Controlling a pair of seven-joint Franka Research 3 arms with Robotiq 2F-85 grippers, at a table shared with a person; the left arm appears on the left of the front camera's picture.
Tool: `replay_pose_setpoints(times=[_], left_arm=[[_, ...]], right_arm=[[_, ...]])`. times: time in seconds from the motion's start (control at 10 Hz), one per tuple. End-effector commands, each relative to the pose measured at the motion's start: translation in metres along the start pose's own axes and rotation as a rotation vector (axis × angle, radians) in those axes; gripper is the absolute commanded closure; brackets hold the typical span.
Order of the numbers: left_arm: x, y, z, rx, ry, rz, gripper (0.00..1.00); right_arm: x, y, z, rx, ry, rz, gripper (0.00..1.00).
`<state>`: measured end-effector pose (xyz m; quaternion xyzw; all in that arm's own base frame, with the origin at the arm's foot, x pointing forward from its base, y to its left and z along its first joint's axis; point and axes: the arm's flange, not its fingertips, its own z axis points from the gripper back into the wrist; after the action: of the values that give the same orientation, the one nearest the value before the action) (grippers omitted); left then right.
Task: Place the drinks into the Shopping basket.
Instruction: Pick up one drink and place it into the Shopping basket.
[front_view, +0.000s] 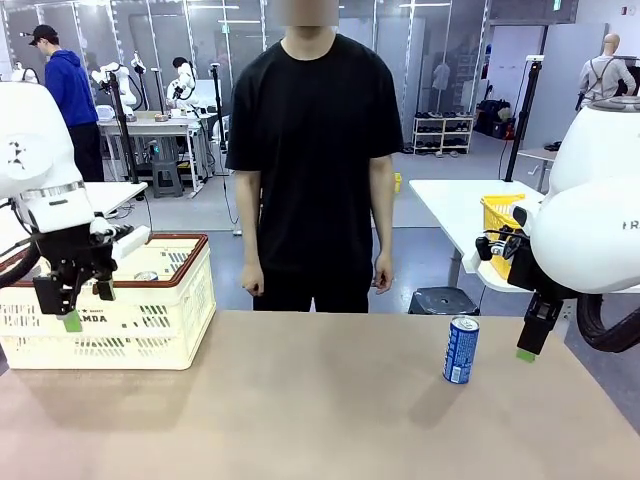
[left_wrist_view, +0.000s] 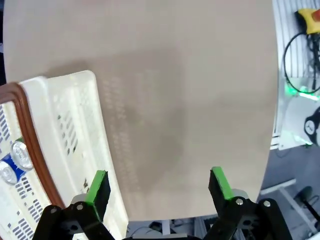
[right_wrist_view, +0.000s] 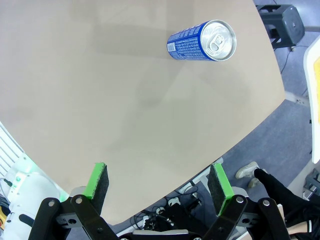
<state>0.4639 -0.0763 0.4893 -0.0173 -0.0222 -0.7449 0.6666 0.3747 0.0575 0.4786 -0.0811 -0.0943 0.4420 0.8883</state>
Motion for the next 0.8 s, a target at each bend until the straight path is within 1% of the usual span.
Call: replay_pose_setpoints(times=[0.0,0.1,0.2,0.7], left_arm=[[0.0012,-0.0153,-0.0087,0.045,0.009,0.018,0.00],[-0.0033,-0.0093,-0.0071,0.020,0.023,-0.002,0.00],[0.0042,-0.0082,-0.0056,0.011,0.000,0.005,0.00],[0.0042,-0.0082,-0.0056,0.011,0.000,0.005,0.00]], right_arm=[[-0.0009,-0.0001,-0.0012,0.003,-0.001,-0.002,0.00],[-0.0009,-0.0001,-0.0012,0.003,-0.001,-0.002,0.00],[-0.0009,-0.0001,-0.0012,0.003,-0.001,-0.002,0.00],[0.0000,0.0000,0.0000,0.000,0.000,0.000,0.00]])
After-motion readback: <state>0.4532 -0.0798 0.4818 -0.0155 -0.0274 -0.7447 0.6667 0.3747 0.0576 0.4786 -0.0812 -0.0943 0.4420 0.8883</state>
